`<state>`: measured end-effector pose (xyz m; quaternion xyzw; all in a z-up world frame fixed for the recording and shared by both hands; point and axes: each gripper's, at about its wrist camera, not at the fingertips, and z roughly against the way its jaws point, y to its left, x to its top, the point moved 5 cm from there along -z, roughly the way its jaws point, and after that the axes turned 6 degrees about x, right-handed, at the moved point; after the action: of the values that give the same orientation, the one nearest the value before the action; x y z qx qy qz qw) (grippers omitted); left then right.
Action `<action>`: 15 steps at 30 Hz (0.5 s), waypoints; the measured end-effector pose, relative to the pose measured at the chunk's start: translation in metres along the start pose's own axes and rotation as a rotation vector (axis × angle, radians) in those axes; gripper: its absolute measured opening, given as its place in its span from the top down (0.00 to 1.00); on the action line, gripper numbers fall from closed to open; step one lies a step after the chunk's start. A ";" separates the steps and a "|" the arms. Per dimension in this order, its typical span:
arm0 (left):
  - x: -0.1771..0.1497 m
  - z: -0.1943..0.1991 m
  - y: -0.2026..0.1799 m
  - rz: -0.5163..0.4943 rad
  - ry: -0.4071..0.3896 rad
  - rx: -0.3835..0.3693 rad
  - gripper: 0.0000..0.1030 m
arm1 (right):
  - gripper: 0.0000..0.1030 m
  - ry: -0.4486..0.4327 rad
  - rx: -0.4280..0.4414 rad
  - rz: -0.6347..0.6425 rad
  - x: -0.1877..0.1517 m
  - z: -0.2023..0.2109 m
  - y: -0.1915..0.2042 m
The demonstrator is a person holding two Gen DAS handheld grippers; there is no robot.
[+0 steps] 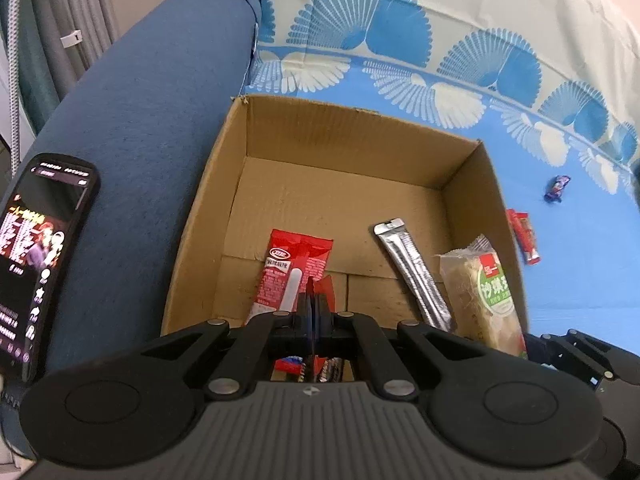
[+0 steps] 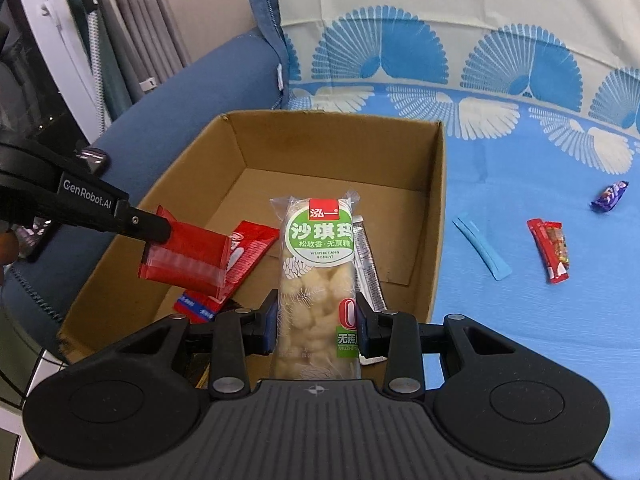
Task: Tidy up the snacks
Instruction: 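Open both tools to drop the red wrapper and nut bar in the box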
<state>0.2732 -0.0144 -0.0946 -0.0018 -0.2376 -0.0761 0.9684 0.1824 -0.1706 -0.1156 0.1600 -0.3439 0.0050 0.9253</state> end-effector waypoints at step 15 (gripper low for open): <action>-0.015 -0.002 0.005 -0.041 -0.036 0.050 0.00 | 0.21 -0.007 -0.010 0.035 0.002 0.003 -0.001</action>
<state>0.2617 -0.0076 -0.1033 0.0257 -0.2567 -0.0898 0.9620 0.1820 -0.1726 -0.1120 0.1491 -0.3501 0.0190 0.9246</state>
